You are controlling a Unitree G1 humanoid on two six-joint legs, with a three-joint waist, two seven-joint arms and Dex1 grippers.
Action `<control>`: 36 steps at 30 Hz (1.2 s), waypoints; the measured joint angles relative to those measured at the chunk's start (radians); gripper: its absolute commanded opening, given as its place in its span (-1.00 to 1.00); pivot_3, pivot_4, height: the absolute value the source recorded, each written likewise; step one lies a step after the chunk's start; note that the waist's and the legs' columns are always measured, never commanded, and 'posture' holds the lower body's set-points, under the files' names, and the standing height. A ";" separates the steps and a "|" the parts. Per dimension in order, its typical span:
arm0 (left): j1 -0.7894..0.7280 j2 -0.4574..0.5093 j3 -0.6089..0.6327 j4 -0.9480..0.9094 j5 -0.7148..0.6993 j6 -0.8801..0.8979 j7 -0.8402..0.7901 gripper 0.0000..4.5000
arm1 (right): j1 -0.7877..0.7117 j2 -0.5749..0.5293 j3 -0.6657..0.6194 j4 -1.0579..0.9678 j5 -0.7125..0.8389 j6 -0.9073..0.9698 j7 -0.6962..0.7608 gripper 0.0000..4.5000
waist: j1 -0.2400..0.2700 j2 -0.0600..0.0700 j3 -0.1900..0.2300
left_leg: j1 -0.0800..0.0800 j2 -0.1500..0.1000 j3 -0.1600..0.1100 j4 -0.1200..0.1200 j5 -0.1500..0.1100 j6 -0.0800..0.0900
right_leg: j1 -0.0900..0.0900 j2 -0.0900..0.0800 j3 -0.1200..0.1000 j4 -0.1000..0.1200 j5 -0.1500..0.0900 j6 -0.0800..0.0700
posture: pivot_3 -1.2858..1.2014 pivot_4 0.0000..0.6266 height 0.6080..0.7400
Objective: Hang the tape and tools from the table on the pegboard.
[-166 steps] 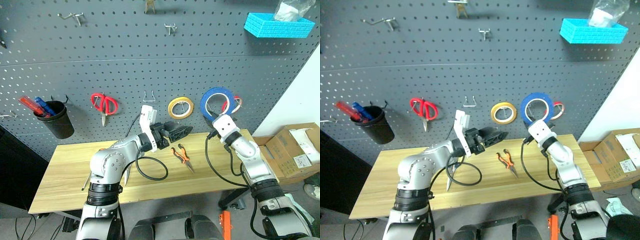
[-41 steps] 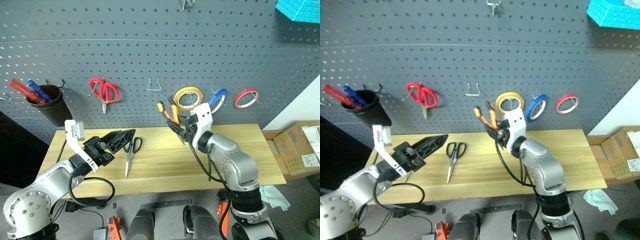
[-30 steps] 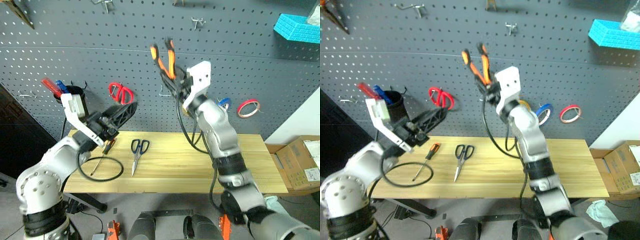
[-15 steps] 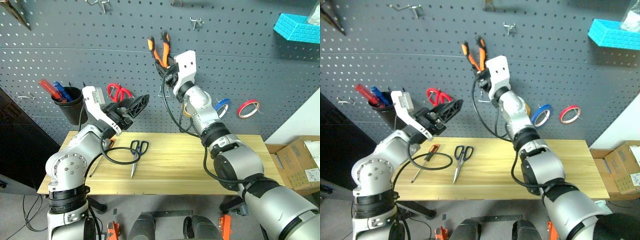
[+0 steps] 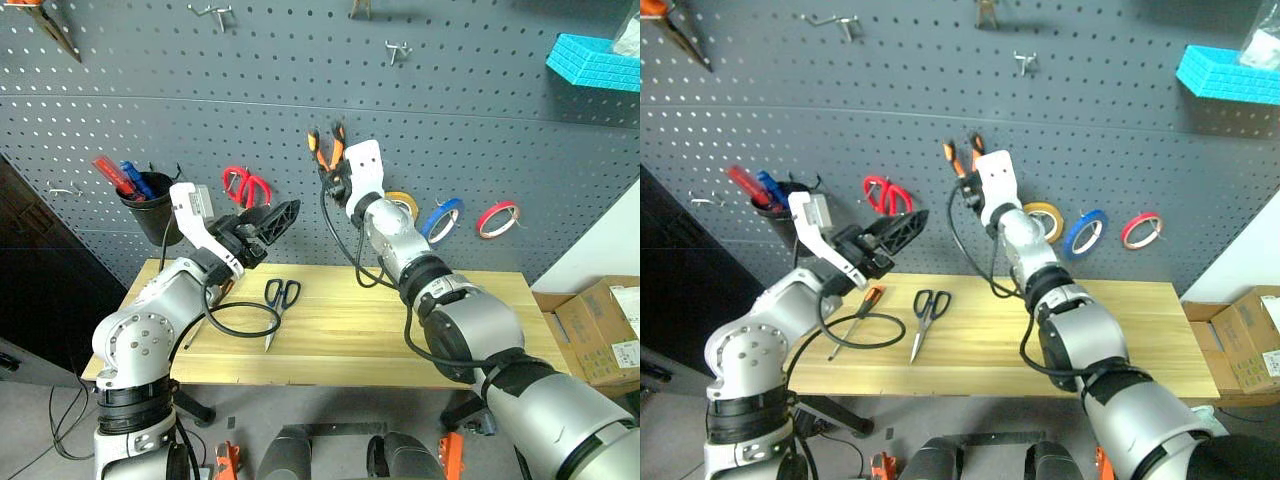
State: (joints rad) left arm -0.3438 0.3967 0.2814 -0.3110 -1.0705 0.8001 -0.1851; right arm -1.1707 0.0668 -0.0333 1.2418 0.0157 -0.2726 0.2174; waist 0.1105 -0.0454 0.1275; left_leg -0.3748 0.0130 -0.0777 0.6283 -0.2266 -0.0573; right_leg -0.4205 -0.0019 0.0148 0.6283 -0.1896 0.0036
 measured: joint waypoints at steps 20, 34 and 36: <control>-0.016 -0.004 -0.015 0.026 0.035 0.000 -0.022 1.00 | 0.151 -0.027 0.058 -0.229 -0.046 0.146 0.106 0.98 | -0.004 0.002 -0.016 | 0.003 0.000 0.000 0.000 0.000 0.000 | 0.002 0.001 0.000 0.000 0.000 0.000 | 0.26 -1.00 1.00; 0.041 0.089 -0.215 0.264 0.519 -0.091 0.008 1.00 | 0.709 -0.377 0.167 -1.309 0.148 0.722 0.513 0.98 | -0.027 0.008 -0.013 | 0.004 0.000 0.001 0.000 0.000 0.000 | 0.001 0.001 0.001 0.001 -0.003 -0.003 | 0.17 -0.74 1.00; 0.037 0.088 -0.267 0.350 0.610 -0.125 -0.001 1.00 | 0.722 -0.392 0.200 -1.383 0.178 0.777 0.550 0.98 | -0.047 0.010 -0.010 | 0.005 0.001 0.002 0.000 0.000 0.000 | 0.001 0.001 0.001 0.001 -0.003 -0.003 | 0.14 -0.65 1.00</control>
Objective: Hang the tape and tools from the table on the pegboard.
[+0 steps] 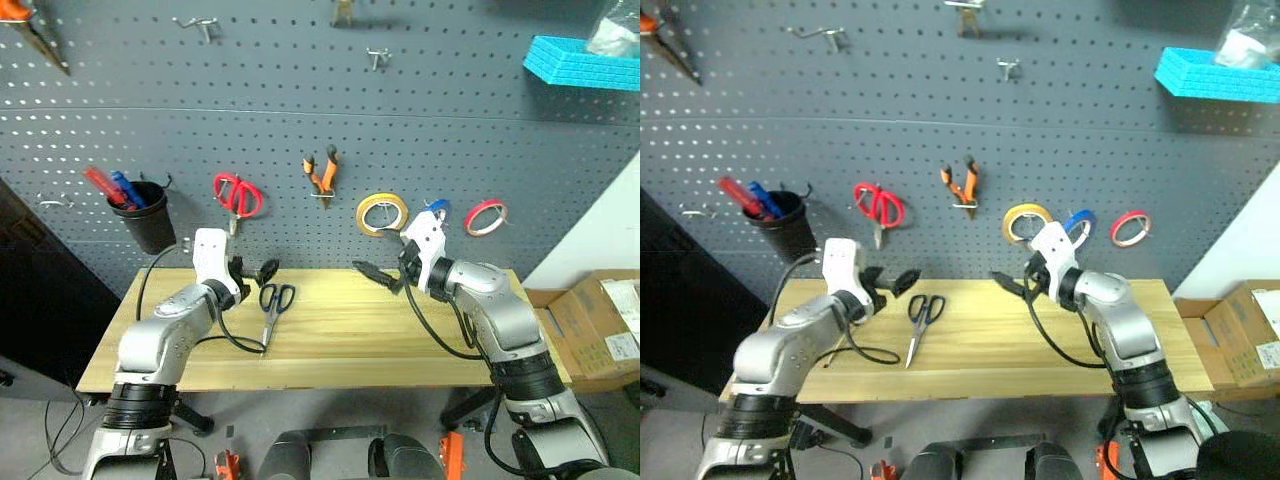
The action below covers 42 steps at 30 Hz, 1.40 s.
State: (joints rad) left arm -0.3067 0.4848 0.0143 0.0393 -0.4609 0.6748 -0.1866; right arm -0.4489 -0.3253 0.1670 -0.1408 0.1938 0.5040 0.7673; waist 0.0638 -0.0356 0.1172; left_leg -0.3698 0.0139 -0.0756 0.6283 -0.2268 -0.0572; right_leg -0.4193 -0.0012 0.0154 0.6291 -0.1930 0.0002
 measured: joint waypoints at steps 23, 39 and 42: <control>0.103 -0.134 0.071 0.063 0.151 0.128 0.031 1.00 | 0.032 -0.124 0.209 -0.050 -0.017 -0.088 0.170 0.98 | -0.045 0.005 0.131 | -0.013 -0.001 -0.002 0.001 -0.001 0.001 | -0.009 -0.003 -0.002 0.000 -0.003 0.004 | 0.11 -0.09 1.00; 0.059 -0.117 0.083 0.108 0.187 0.174 -0.030 0.27 | 0.044 -0.132 0.208 -0.100 -0.014 -0.026 0.154 1.00 | -0.060 0.012 0.155 | -0.016 -0.001 -0.002 0.000 -0.002 0.000 | -0.012 -0.004 -0.001 -0.001 -0.004 0.006 | 0.09 -0.02 1.00; 0.057 -0.118 0.085 0.108 0.191 0.176 -0.040 -0.19 | 0.043 -0.127 0.208 -0.100 -0.014 -0.018 0.146 1.00 | -0.061 0.013 0.156 | -0.018 -0.001 -0.002 0.000 -0.002 0.000 | -0.015 -0.004 -0.001 -0.001 -0.004 0.006 | 0.09 -0.02 1.00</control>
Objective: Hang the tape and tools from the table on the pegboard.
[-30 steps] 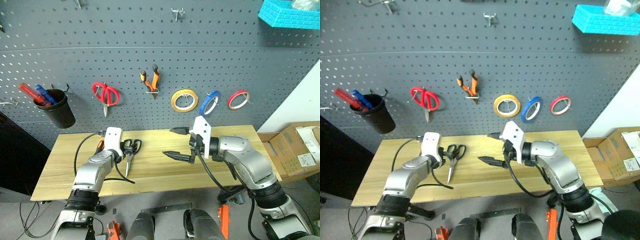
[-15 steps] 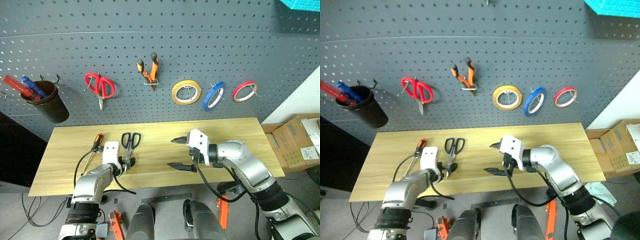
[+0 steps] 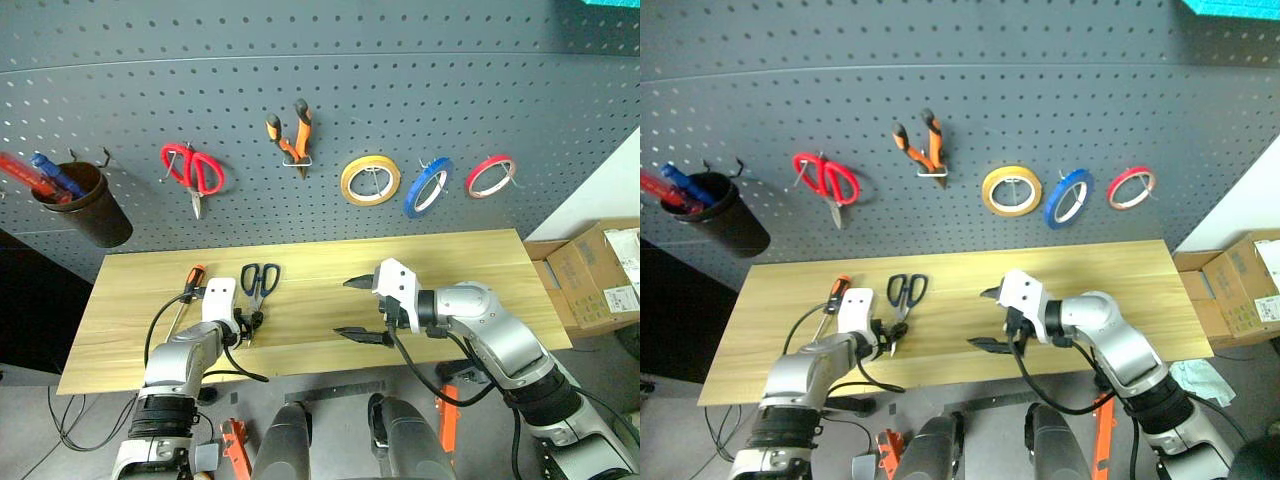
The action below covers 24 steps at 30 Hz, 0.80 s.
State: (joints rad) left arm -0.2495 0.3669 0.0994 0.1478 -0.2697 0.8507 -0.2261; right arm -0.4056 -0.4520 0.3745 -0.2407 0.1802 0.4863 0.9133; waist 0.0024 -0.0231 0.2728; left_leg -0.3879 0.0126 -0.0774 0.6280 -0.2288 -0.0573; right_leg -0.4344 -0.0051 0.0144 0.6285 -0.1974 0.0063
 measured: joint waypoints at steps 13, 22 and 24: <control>-0.023 -0.013 0.001 0.006 0.007 0.010 -0.008 -0.80 | -0.018 0.009 -0.005 0.014 0.002 0.001 0.001 1.00 | -0.001 0.000 0.000 | -0.008 0.000 0.000 0.001 0.000 0.000 | -0.007 0.000 -0.001 0.000 0.004 0.007 | 0.10 -0.09 1.00; 0.088 -0.002 -0.025 -0.114 0.040 -0.076 -0.025 -0.80 | 0.002 0.097 -0.147 -0.034 0.156 0.074 -0.065 1.00 | 0.000 -0.001 -0.001 | -0.012 0.000 -0.001 0.001 -0.001 -0.001 | -0.011 0.000 -0.001 0.000 0.004 0.007 | 0.13 -0.31 1.00; 0.099 -0.002 -0.015 -0.169 0.040 -0.114 -0.025 -0.80 | 0.008 0.118 -0.187 -0.063 0.194 0.103 -0.098 1.00 | 0.004 -0.001 -0.001 | -0.013 0.000 -0.001 0.001 -0.001 -0.002 | -0.011 0.000 -0.001 0.000 0.004 0.007 | 0.14 -0.37 1.00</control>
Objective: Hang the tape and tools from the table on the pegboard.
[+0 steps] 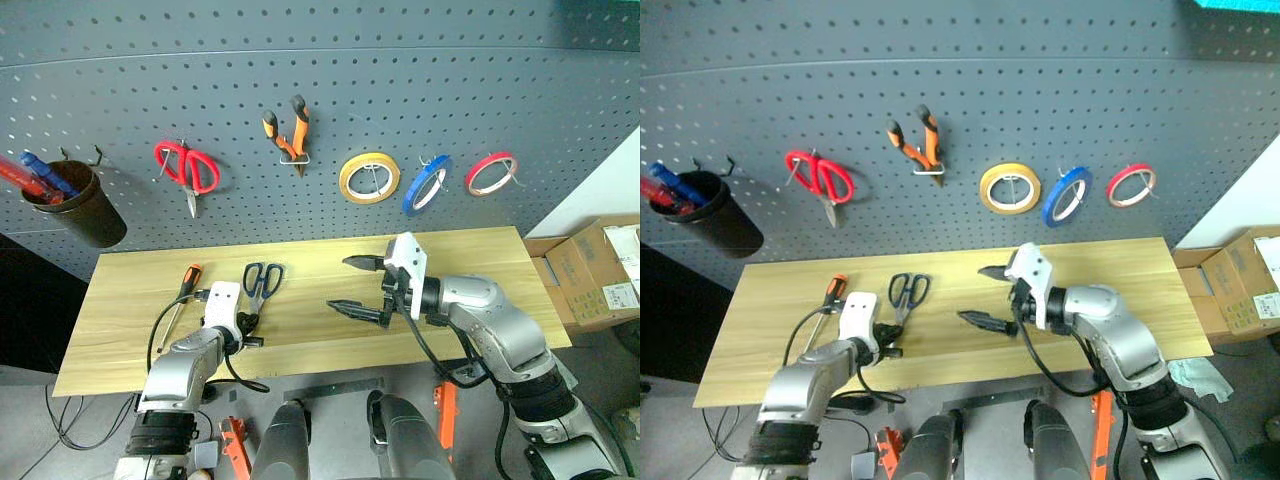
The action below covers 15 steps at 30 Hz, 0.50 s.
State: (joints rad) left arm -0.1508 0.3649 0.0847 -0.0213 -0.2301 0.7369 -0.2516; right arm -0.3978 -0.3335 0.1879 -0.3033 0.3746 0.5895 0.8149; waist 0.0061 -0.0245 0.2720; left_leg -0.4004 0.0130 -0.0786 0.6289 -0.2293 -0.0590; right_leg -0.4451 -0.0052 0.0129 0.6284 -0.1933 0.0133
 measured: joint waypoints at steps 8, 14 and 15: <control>0.128 0.003 0.029 -0.219 0.023 -0.198 -0.015 -0.80 | 0.032 0.071 -0.094 -0.050 0.141 0.056 -0.080 1.00 | 0.017 -0.005 -0.014 | 0.000 0.000 0.002 0.000 -0.002 -0.003 | 0.000 -0.001 0.001 0.000 0.000 0.000 | 0.18 -0.61 1.00; 0.236 -0.021 0.049 -0.280 0.057 -0.317 0.016 -0.80 | 0.013 0.099 -0.112 -0.050 0.214 0.051 -0.087 1.00 | 0.027 -0.010 -0.051 | 0.001 0.000 0.002 0.001 -0.002 -0.003 | 0.001 0.000 0.001 -0.001 0.000 0.000 | 0.22 -0.74 1.00; 0.262 -0.034 0.062 -0.305 0.061 -0.341 0.027 -0.80 | 0.011 0.103 -0.117 -0.051 0.231 0.050 -0.083 1.00 | 0.028 -0.012 -0.056 | 0.002 0.000 0.002 0.001 -0.002 -0.003 | 0.002 0.000 0.001 -0.001 0.000 0.000 | 0.22 -0.76 1.00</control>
State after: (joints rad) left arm 0.1115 0.3314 0.1471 -0.3262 -0.1693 0.3962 -0.2247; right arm -0.3870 -0.2304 0.0711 -0.3540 0.6059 0.6393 0.7317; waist 0.0340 -0.0368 0.2164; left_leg -0.3985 0.0126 -0.0769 0.6296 -0.2309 -0.0619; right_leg -0.4432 -0.0055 0.0138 0.6274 -0.1933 0.0136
